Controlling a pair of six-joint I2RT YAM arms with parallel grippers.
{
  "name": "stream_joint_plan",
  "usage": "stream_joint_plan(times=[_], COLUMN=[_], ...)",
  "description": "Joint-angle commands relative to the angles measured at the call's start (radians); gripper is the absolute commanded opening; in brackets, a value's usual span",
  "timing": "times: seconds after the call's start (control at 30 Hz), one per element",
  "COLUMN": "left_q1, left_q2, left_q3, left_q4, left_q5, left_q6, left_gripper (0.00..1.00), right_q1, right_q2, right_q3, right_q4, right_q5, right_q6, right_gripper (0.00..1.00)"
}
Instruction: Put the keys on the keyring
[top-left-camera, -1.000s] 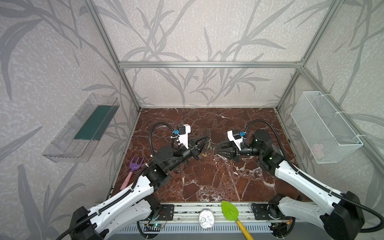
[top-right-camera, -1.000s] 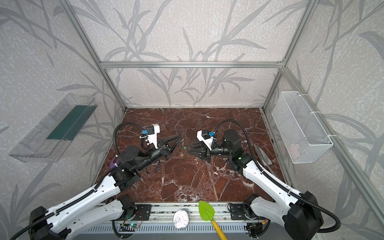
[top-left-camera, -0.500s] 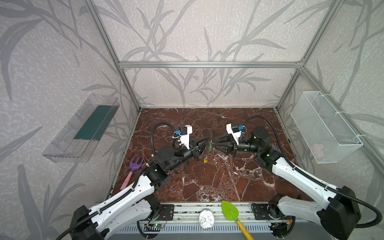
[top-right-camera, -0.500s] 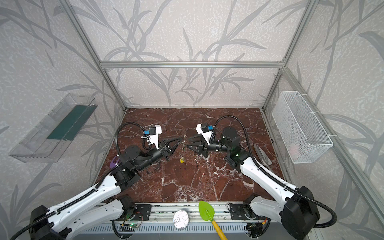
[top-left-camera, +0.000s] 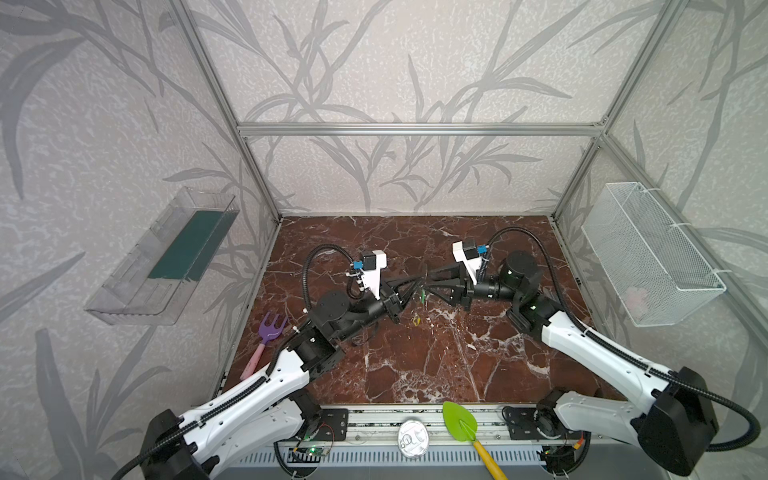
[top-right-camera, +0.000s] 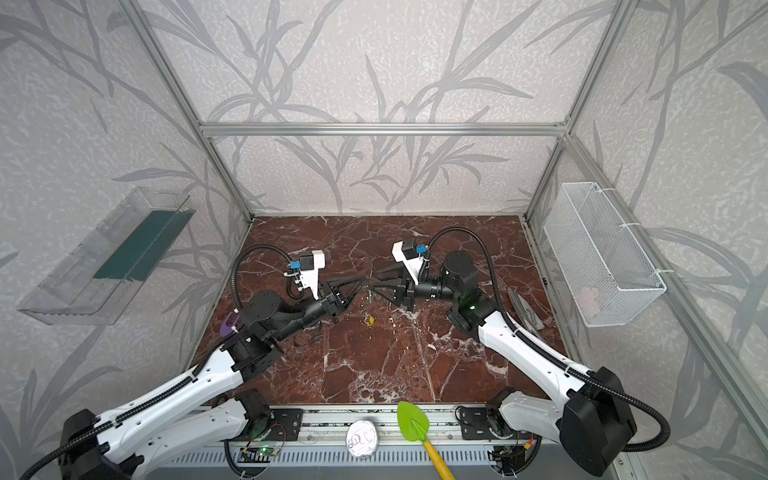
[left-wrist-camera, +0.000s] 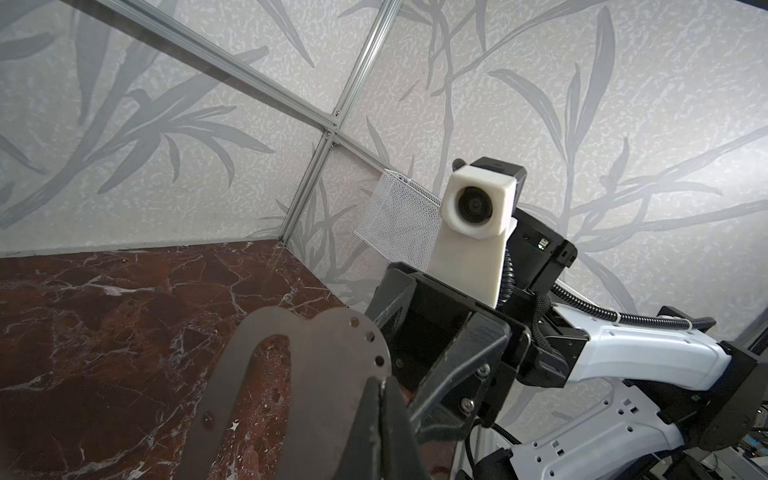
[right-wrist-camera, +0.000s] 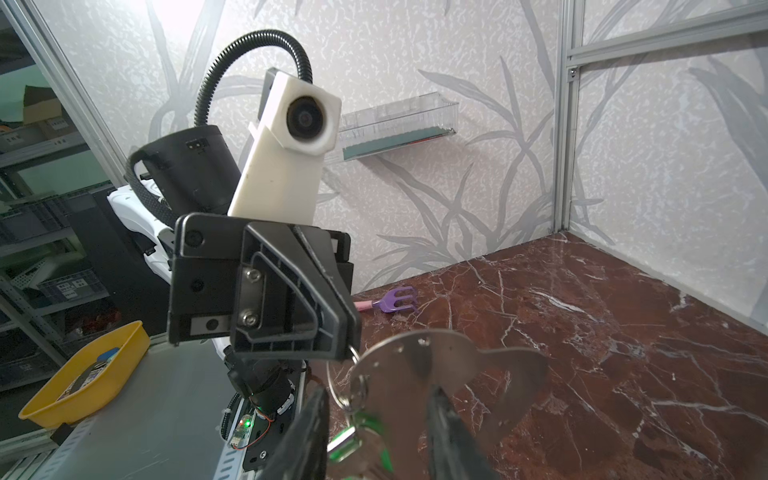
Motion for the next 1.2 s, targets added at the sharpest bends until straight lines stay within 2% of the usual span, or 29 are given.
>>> stream_joint_plan(times=[0.0,0.5,0.73,0.97,1.17], left_q1=[0.002,0.000,-0.002,-0.003,-0.003], left_q2=[0.001,0.020,0.036,0.061,0.054], left_q3=[-0.007,-0.013,-0.032,-0.053,-0.057], left_q4=[0.069,0.103,0.109,0.161,0.166], left_q5=[0.017,0.049,0.039,0.031,0.023], left_q6=[0.009,0.010,0.025,0.027,0.044], left_gripper=[0.00,0.00,0.00,0.00,0.00], right_q1=[0.004,0.006,0.007,0.013,0.014], right_q2=[-0.005,-0.009,-0.009,-0.014,-0.027], right_q3=[0.037,0.037,0.044,0.054,0.048], right_q4=[0.024,0.037,0.057,0.024,-0.007], right_q5=[-0.022,-0.034,-0.044,-0.062,-0.047], right_q6=[0.015,0.033,0.065,0.058,0.038], right_gripper=[0.37,0.29,0.18,0.00,0.00])
